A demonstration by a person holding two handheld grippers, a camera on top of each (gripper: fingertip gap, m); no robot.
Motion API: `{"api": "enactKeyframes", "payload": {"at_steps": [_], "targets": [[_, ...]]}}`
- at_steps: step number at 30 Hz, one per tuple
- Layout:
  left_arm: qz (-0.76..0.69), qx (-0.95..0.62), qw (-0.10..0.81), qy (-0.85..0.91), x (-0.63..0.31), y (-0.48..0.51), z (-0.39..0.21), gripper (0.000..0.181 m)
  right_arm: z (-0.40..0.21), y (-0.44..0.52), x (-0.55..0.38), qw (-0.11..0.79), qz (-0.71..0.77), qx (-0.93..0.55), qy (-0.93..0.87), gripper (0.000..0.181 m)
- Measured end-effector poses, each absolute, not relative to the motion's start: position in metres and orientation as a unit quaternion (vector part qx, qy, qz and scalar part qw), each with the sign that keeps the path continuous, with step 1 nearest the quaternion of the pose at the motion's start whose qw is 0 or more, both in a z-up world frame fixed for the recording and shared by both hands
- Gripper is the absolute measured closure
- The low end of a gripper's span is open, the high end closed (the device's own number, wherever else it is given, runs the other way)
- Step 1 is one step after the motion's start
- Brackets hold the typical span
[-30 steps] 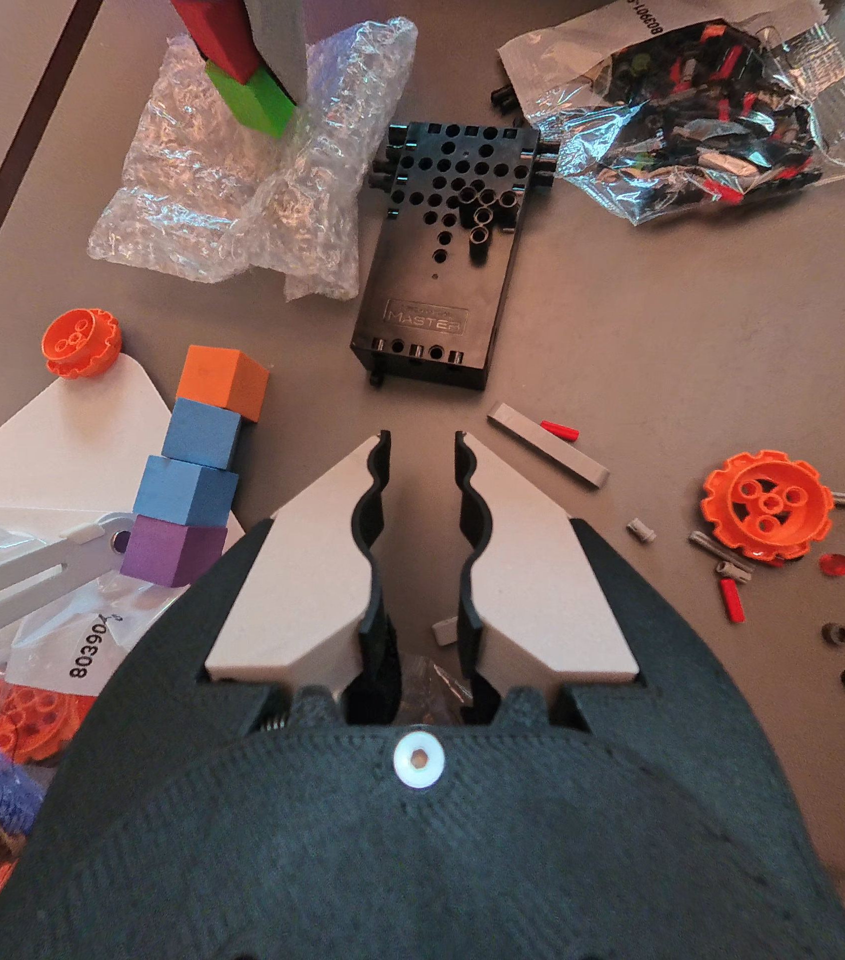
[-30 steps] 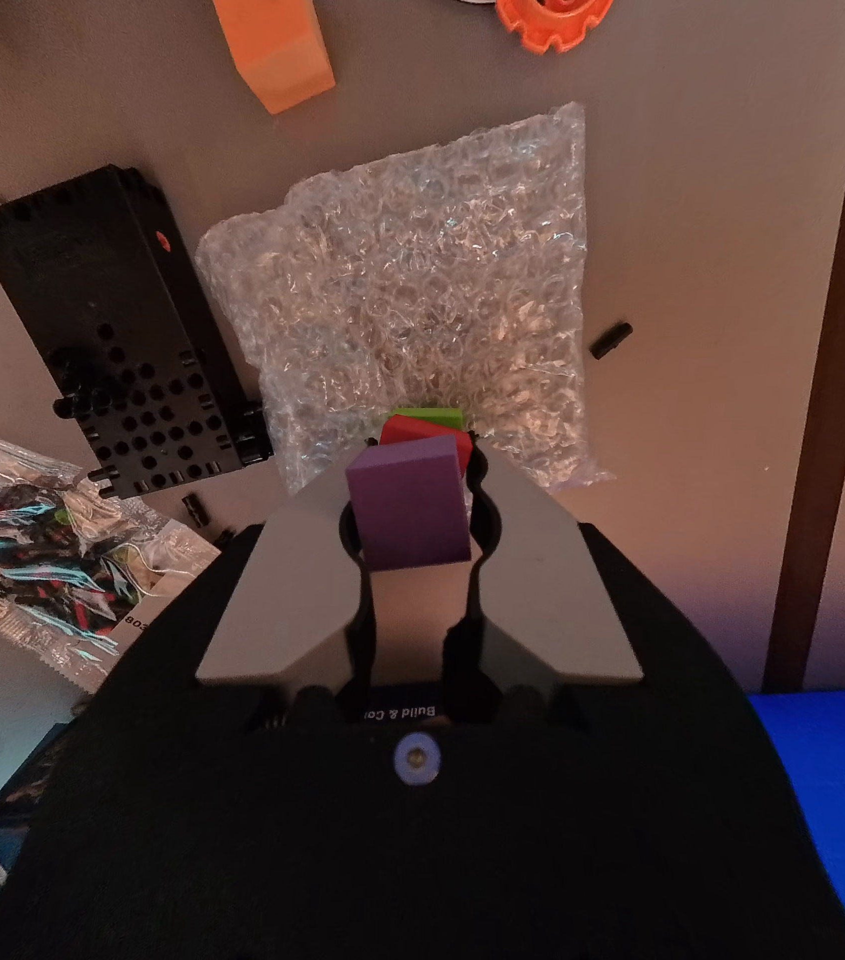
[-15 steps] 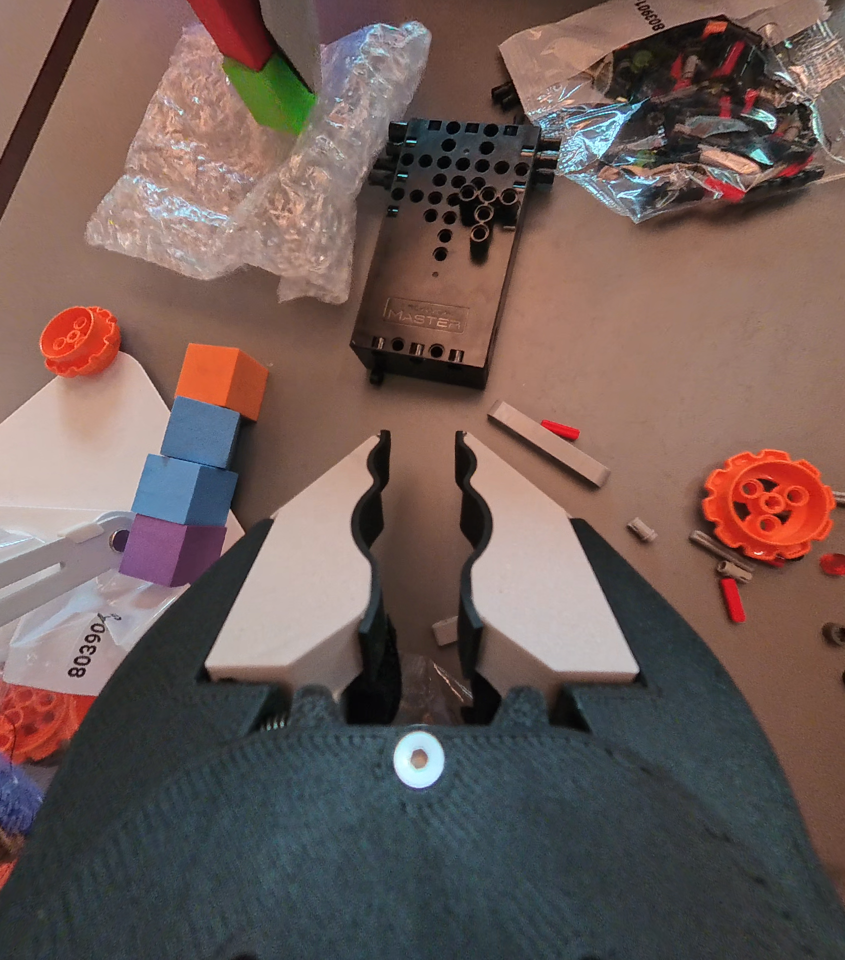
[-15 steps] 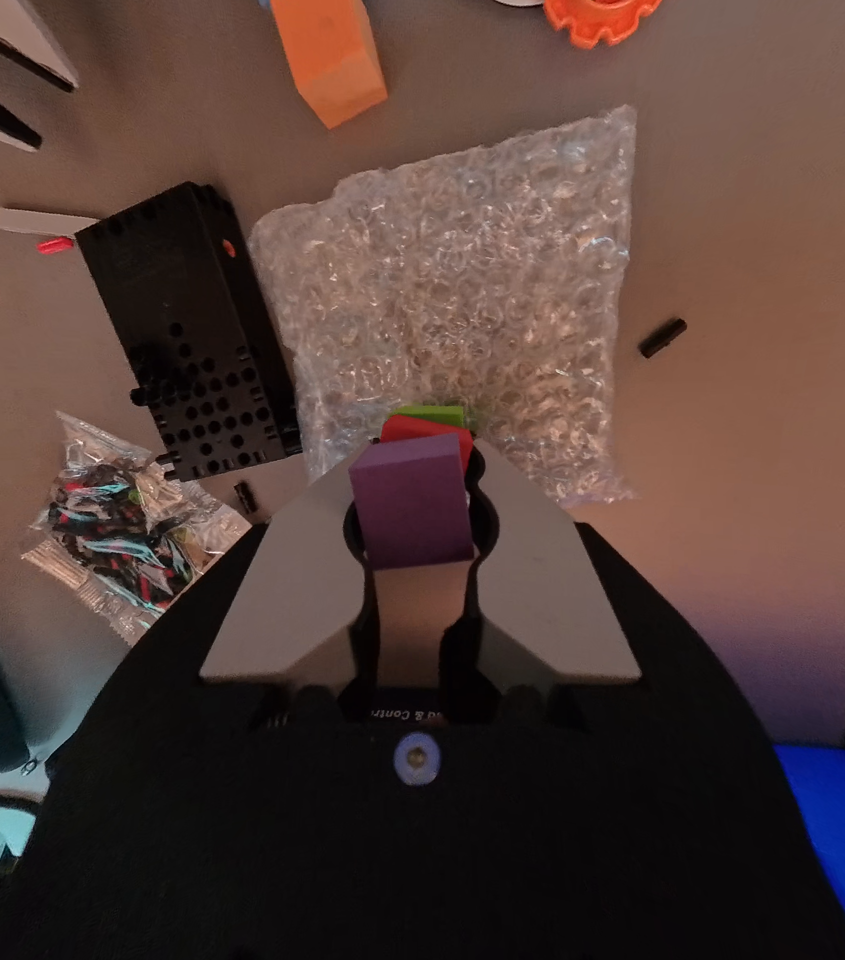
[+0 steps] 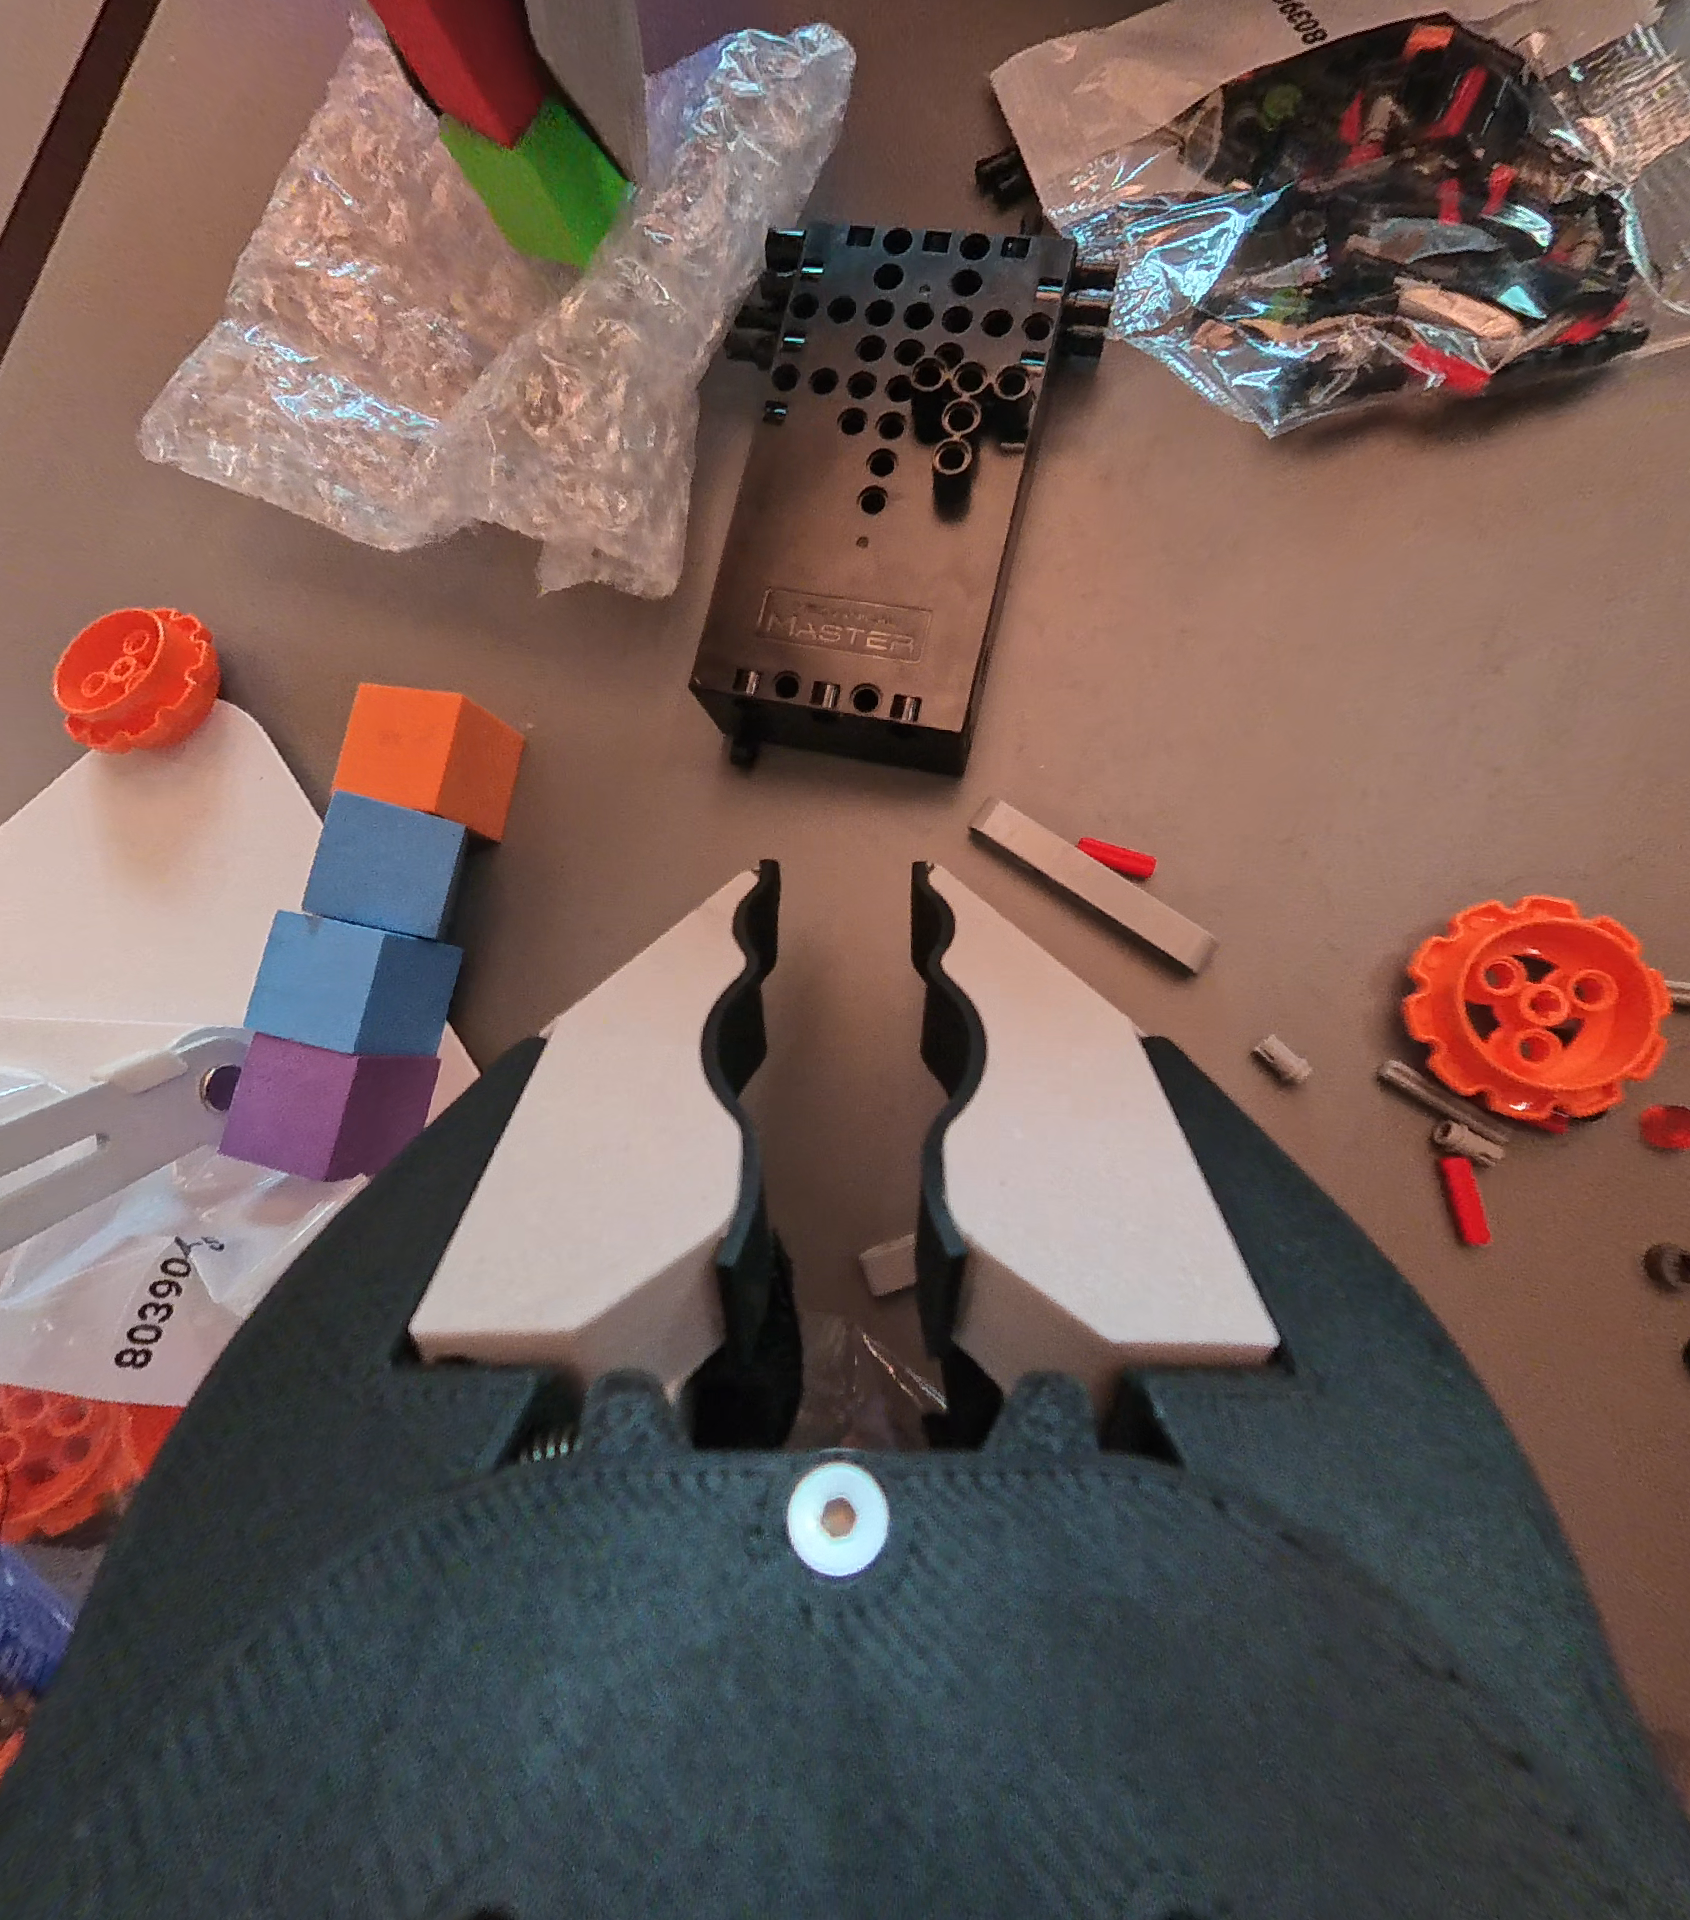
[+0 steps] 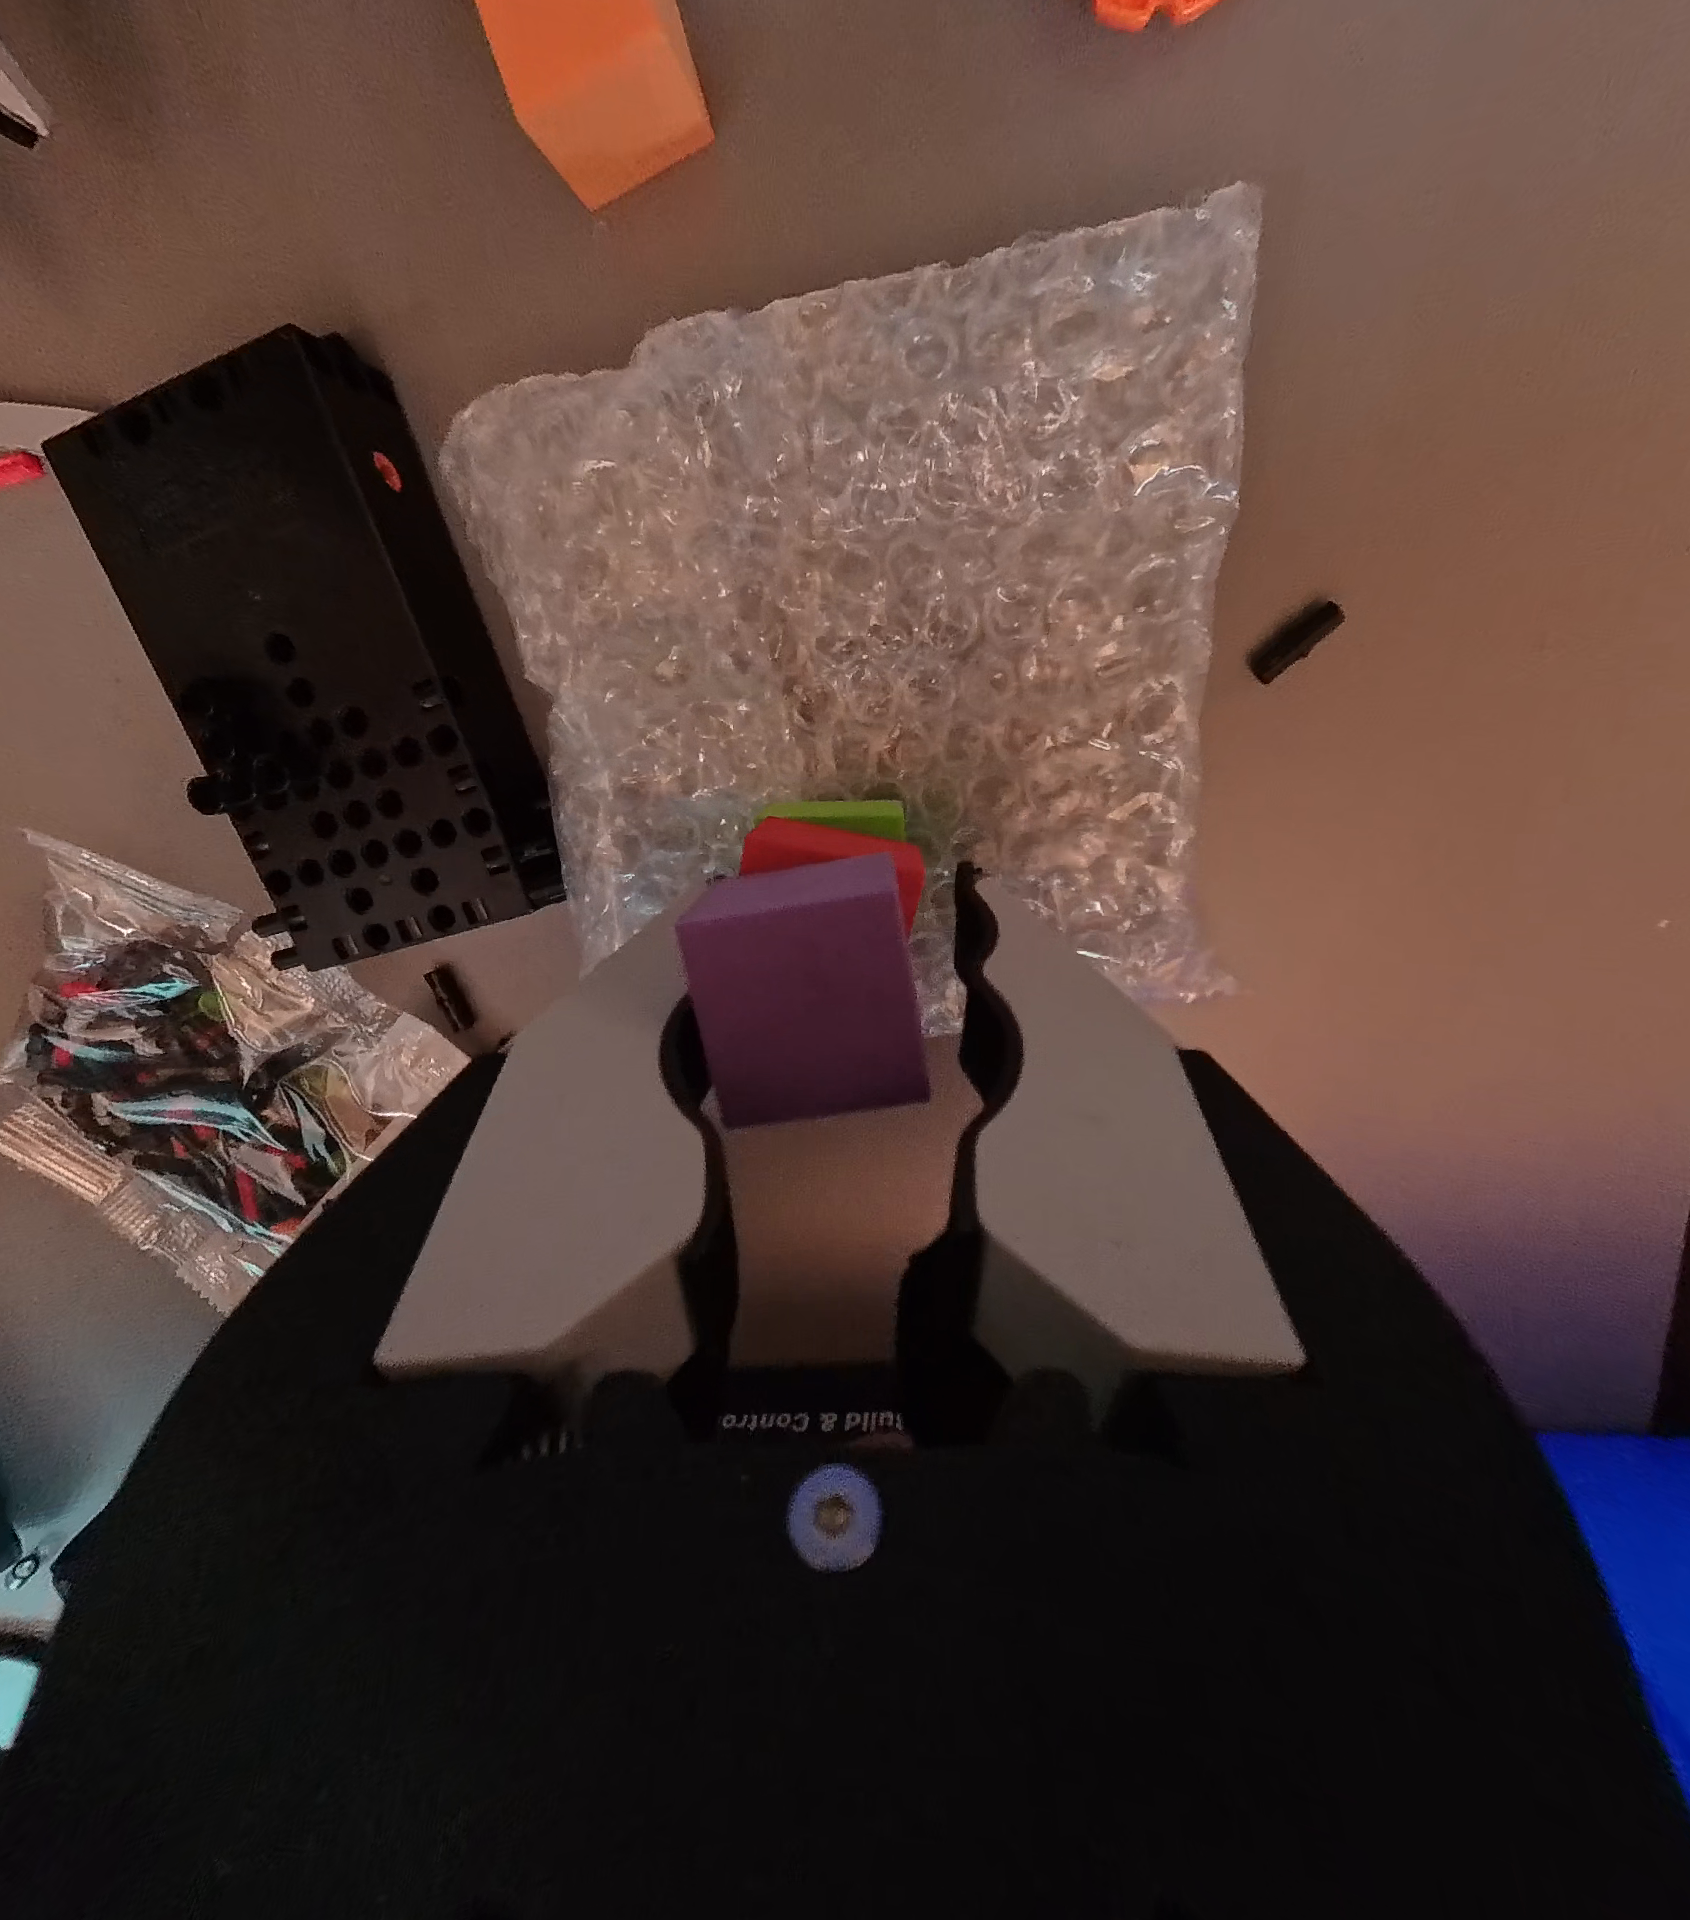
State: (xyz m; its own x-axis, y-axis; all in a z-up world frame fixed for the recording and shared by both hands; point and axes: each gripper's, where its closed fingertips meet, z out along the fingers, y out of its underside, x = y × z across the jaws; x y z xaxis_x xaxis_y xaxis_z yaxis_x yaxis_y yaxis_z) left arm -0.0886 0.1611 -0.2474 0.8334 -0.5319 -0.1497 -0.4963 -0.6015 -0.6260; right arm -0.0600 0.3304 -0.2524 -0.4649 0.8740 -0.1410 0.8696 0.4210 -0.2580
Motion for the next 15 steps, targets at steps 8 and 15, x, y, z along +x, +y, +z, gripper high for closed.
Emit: {"api": "enactKeyframes", "payload": {"at_steps": [8,15], "targets": [[-0.025,-0.894,0.344,0.287,-0.089,0.161,-0.245,0.157,-0.242,0.334,-0.056,0.02,0.133,-0.513,-0.848,0.132],[-0.025,-0.893,0.344,0.288,-0.089,0.161,-0.245,0.157,-0.211,0.338,-0.057,0.049,0.17,-0.519,-0.836,0.139]]}}
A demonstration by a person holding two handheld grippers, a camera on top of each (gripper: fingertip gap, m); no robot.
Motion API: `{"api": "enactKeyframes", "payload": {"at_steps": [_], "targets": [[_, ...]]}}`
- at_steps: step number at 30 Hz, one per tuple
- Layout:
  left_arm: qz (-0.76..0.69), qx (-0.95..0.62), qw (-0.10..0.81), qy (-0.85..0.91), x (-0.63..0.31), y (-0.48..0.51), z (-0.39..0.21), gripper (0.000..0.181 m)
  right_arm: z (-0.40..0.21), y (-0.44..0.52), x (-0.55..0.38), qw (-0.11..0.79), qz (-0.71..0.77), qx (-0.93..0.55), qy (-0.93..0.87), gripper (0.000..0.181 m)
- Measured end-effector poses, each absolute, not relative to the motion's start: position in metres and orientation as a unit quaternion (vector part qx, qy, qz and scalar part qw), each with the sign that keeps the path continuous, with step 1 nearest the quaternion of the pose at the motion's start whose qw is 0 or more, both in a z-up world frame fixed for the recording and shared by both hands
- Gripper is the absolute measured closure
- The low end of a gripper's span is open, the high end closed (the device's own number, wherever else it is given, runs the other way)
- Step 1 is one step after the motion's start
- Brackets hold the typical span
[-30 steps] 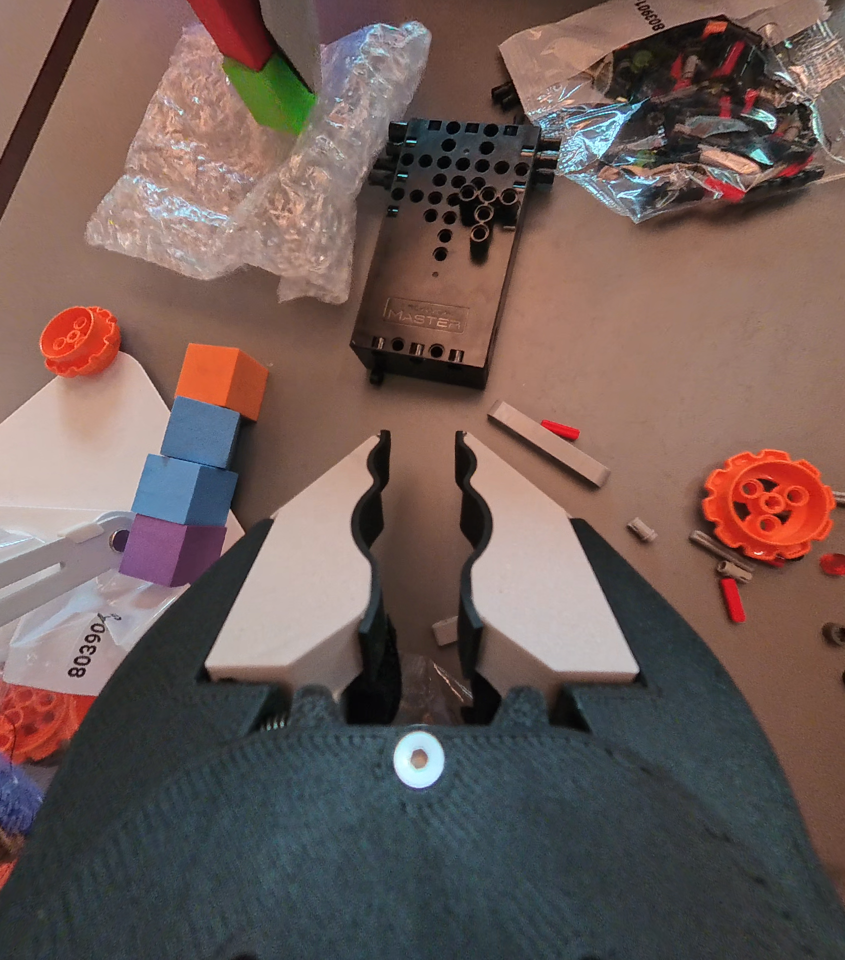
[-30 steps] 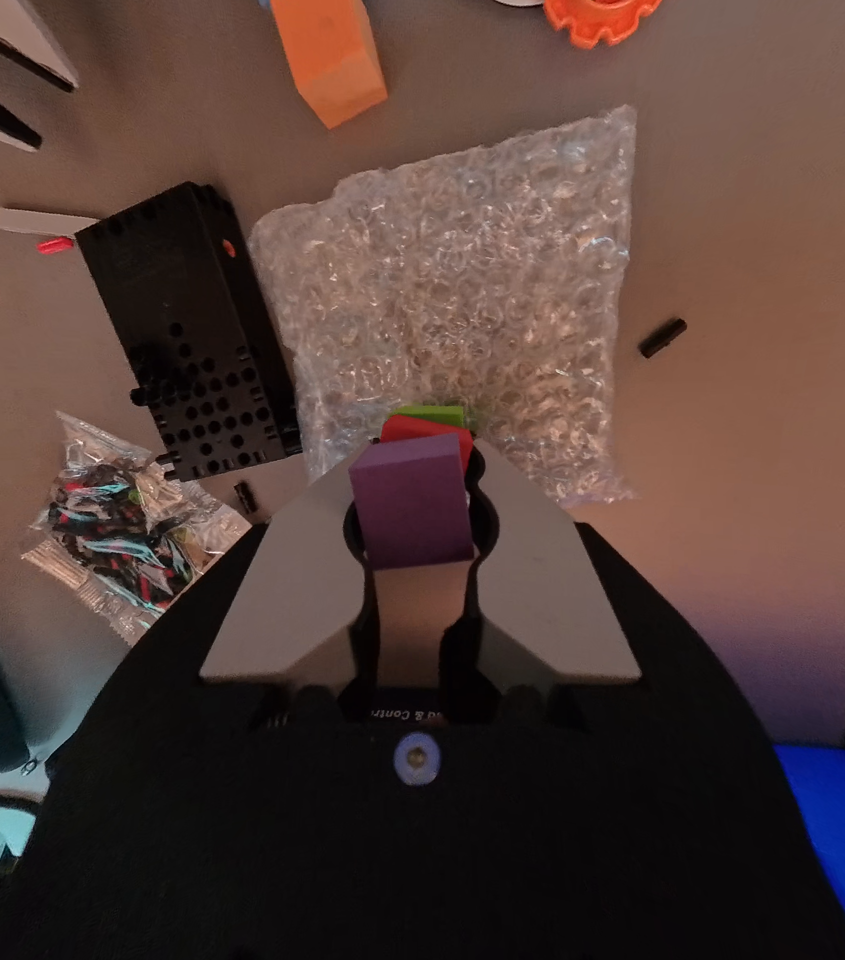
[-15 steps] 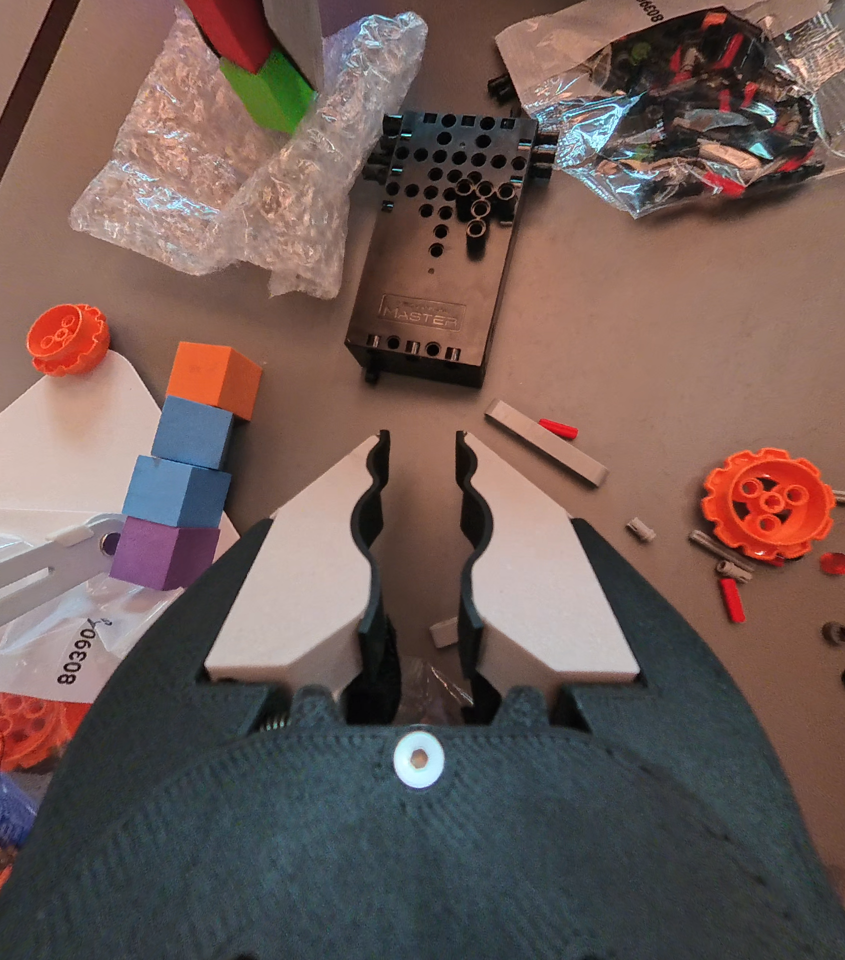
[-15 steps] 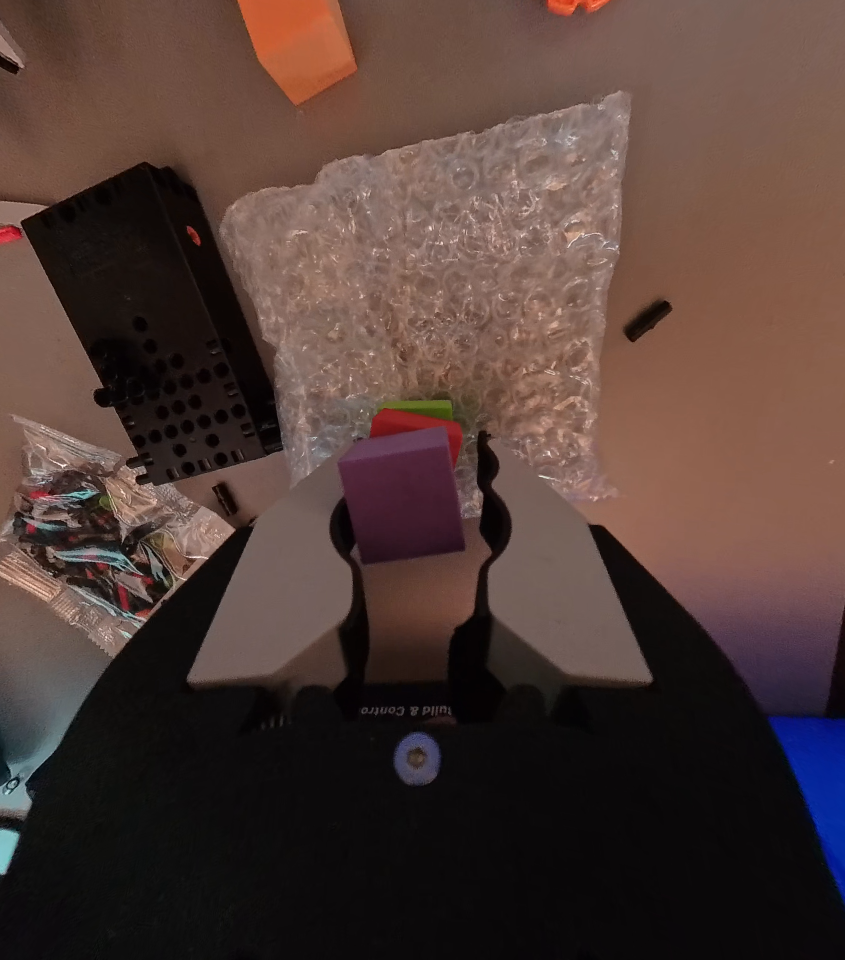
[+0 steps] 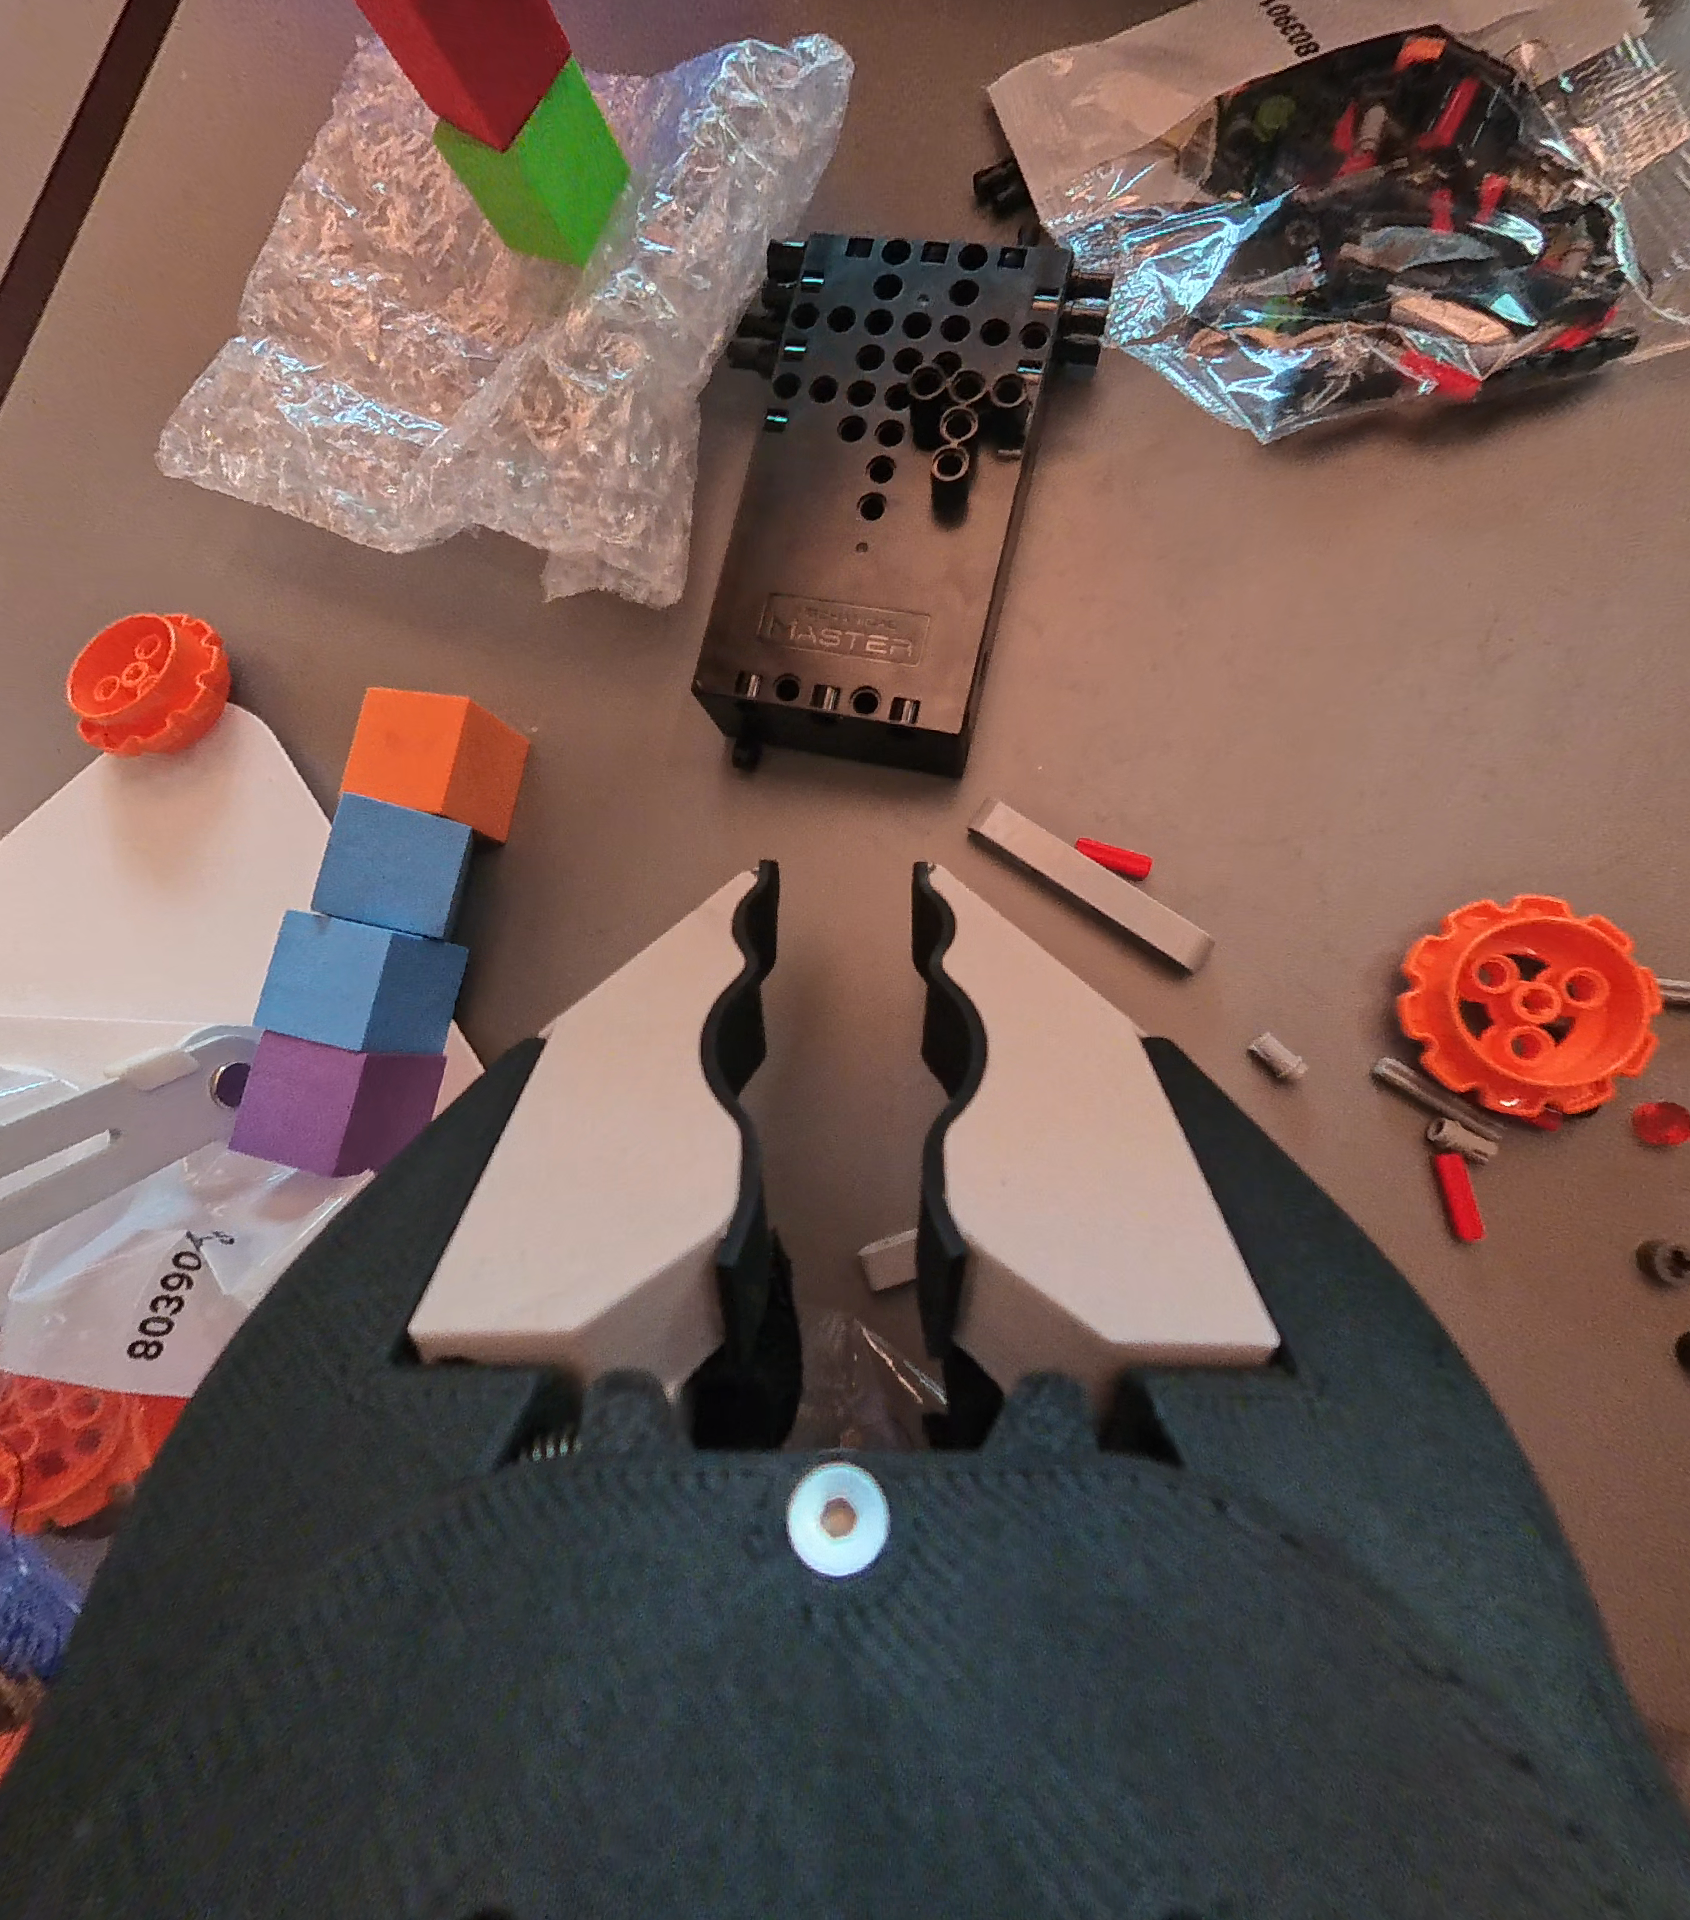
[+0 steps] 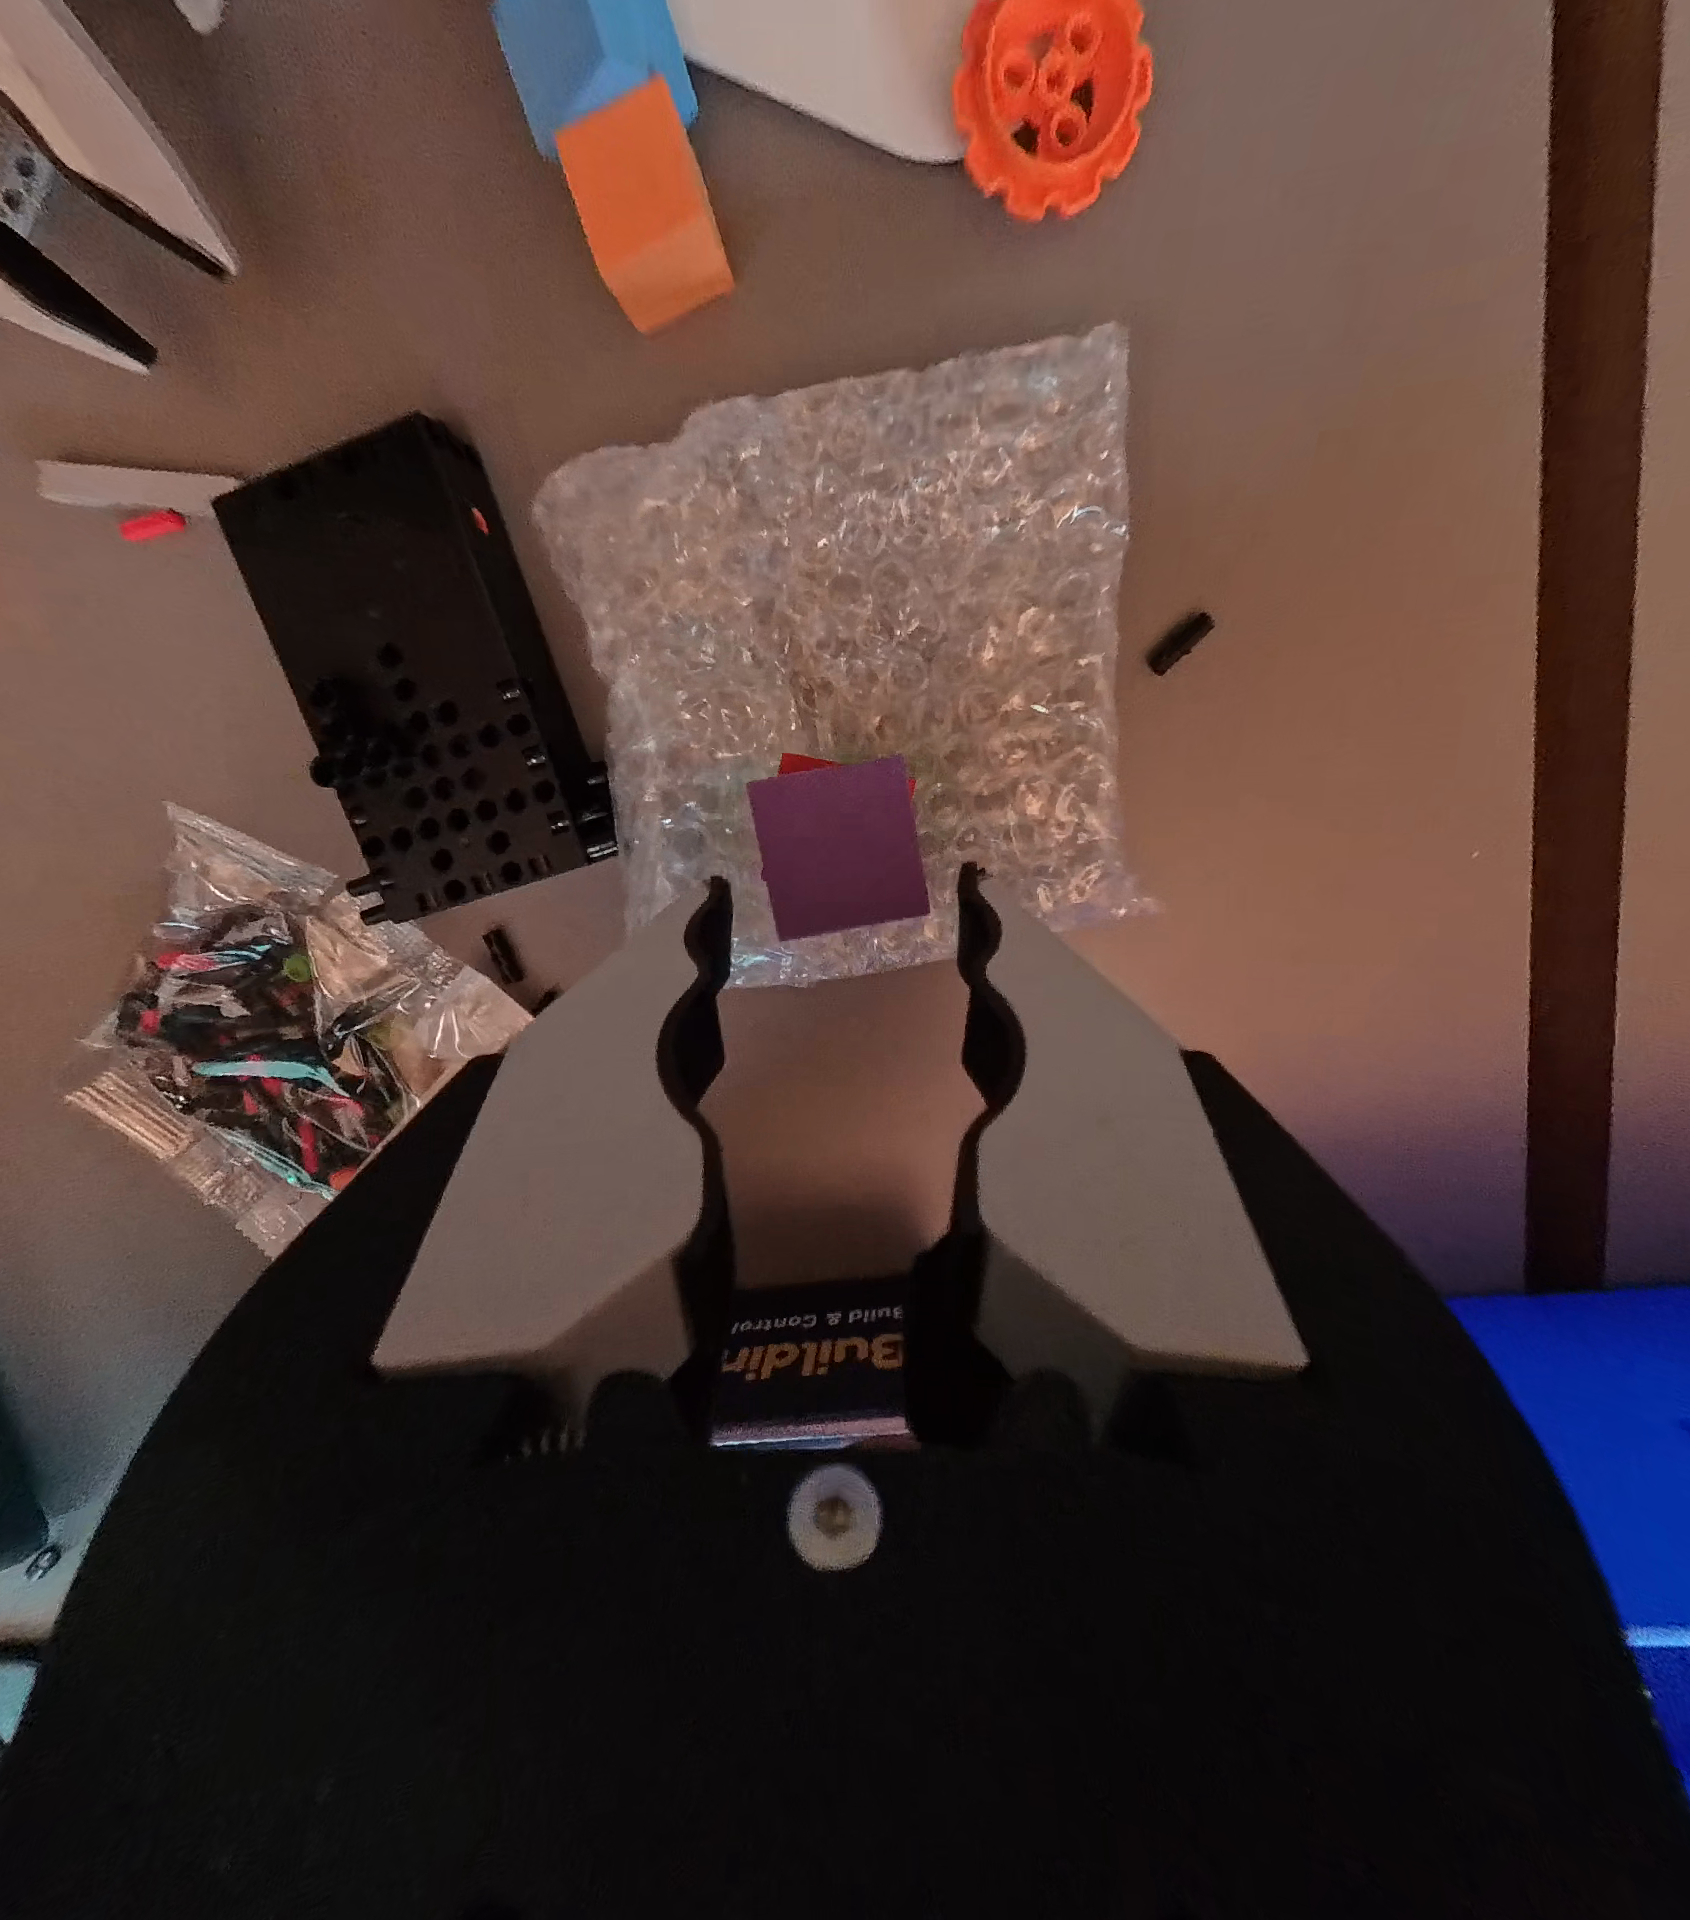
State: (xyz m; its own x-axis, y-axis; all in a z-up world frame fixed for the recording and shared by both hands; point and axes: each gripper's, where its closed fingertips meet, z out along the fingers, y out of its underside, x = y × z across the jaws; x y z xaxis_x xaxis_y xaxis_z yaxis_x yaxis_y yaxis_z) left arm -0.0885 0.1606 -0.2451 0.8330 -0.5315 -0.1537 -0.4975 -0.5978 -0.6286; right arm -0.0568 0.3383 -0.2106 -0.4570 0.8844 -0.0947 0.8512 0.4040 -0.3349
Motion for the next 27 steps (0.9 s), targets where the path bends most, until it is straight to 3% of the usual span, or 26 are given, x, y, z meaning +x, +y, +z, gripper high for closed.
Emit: {"api": "enactKeyframes", "payload": {"at_steps": [5,27], "targets": [[-0.025,-0.894,0.343,0.288,-0.0884,0.1605,-0.2457,0.157,-0.2058,0.3358,-0.0615,0.057,0.182,-0.521,-0.832,0.154],[-0.023,-0.894,0.341,0.29,-0.0871,0.1605,-0.2456,0.157,-0.2038,0.3339,-0.0676,0.103,0.198,-0.599,-0.769,0.155]]}}
